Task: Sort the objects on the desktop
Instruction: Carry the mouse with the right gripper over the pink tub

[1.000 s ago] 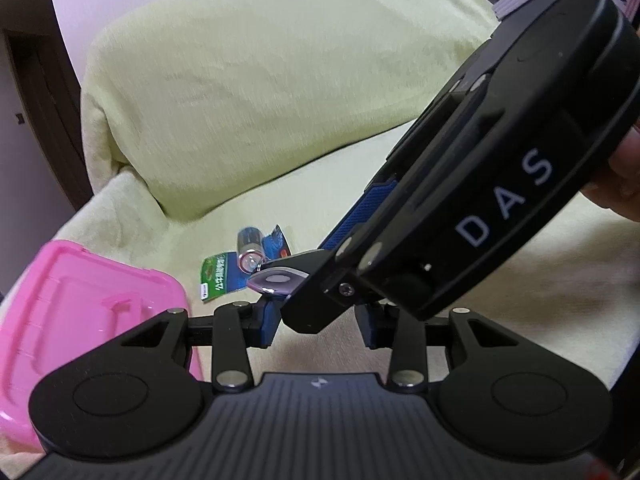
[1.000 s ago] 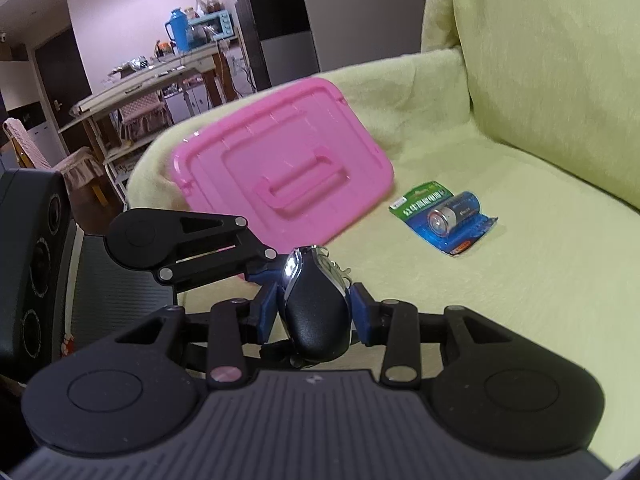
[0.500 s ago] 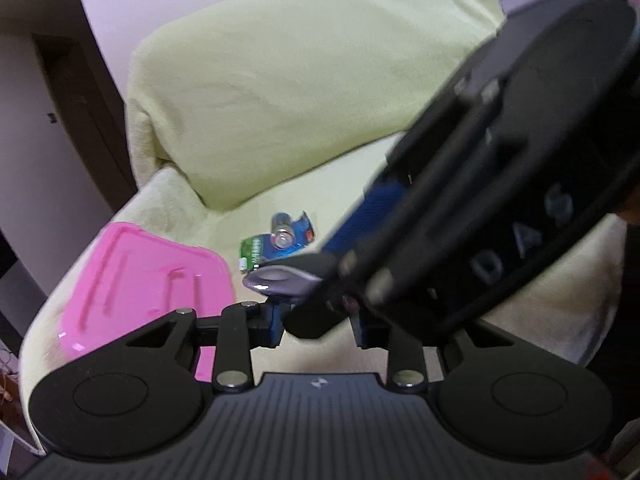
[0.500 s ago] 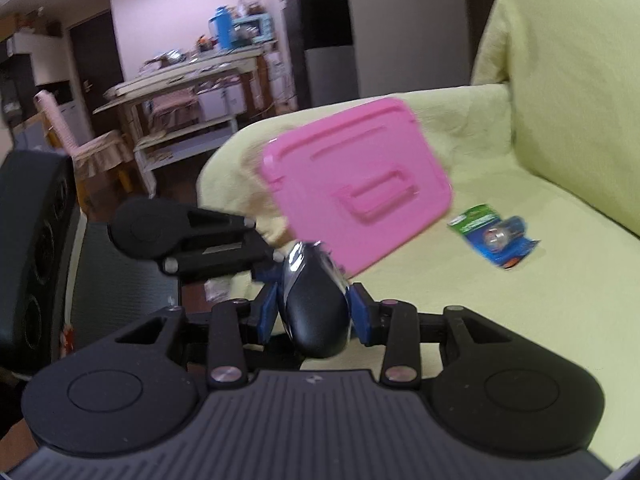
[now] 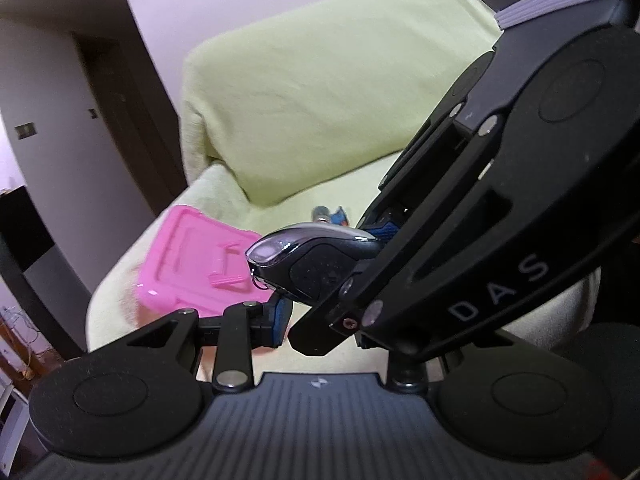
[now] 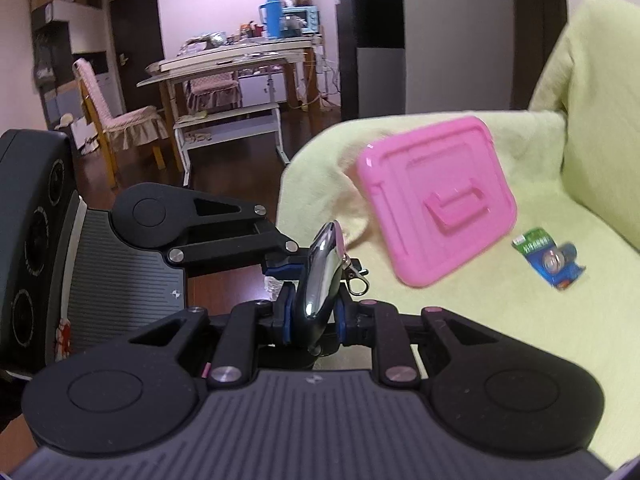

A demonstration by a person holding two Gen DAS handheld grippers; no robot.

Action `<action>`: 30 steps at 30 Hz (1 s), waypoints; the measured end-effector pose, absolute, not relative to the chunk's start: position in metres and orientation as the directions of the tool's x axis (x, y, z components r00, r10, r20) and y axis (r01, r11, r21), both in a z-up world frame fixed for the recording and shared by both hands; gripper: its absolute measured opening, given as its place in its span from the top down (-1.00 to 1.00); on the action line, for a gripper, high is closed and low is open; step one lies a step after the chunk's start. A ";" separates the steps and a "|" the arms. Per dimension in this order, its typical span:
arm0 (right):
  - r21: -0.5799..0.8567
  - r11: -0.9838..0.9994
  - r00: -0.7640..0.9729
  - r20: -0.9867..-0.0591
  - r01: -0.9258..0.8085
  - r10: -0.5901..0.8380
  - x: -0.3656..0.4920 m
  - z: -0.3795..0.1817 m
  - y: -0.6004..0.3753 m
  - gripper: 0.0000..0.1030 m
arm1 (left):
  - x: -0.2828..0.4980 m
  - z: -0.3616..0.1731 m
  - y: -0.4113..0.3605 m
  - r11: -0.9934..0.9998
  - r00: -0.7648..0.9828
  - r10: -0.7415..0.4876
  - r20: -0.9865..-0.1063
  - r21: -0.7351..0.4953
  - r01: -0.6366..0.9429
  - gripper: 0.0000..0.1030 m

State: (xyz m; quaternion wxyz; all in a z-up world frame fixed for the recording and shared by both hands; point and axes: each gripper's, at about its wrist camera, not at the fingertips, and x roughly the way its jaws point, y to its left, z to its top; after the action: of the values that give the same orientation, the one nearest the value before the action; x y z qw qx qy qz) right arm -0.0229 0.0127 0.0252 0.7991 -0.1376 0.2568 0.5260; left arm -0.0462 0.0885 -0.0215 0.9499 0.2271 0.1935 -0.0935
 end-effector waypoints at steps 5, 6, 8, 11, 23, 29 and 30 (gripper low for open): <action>0.000 0.364 0.304 -0.552 -0.931 0.776 -0.051 0.033 0.028 0.67 | -0.072 -0.017 0.103 0.896 0.926 -0.048 -0.375 0.394 0.206 0.27; -0.004 0.354 0.297 -0.553 -0.935 0.779 -0.057 0.033 0.031 0.67 | -0.078 -0.017 0.106 0.897 0.927 -0.037 -0.373 0.396 0.195 0.27; -0.011 0.334 0.284 -0.554 -0.943 0.782 -0.069 0.033 0.038 0.67 | -0.092 -0.017 0.112 0.900 0.929 -0.014 -0.369 0.400 0.172 0.27; -0.011 0.298 0.253 -0.559 -0.955 0.790 -0.089 0.031 0.050 0.67 | -0.113 -0.020 0.123 0.902 0.928 0.033 -0.372 0.410 0.132 0.27; -0.056 0.106 0.118 -0.607 -0.993 0.786 -0.174 -0.014 0.113 0.67 | -0.192 -0.063 0.178 0.921 0.874 0.222 -0.433 0.387 -0.042 0.27; -0.097 0.008 0.069 -0.645 -0.995 0.761 -0.210 -0.042 0.132 0.67 | -0.226 -0.090 0.194 0.924 0.838 0.276 -0.471 0.370 -0.096 0.27; -0.099 -0.004 0.062 -0.652 -0.995 0.756 -0.215 -0.046 0.135 0.67 | -0.231 -0.095 0.195 0.924 0.831 0.283 -0.479 0.369 -0.101 0.27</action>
State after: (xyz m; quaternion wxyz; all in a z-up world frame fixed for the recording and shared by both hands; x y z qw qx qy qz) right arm -0.2148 0.1345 -0.0463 0.6725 -0.2803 0.2134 0.6509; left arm -0.2305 0.1950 -0.0949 0.9422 0.1663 0.2723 0.1018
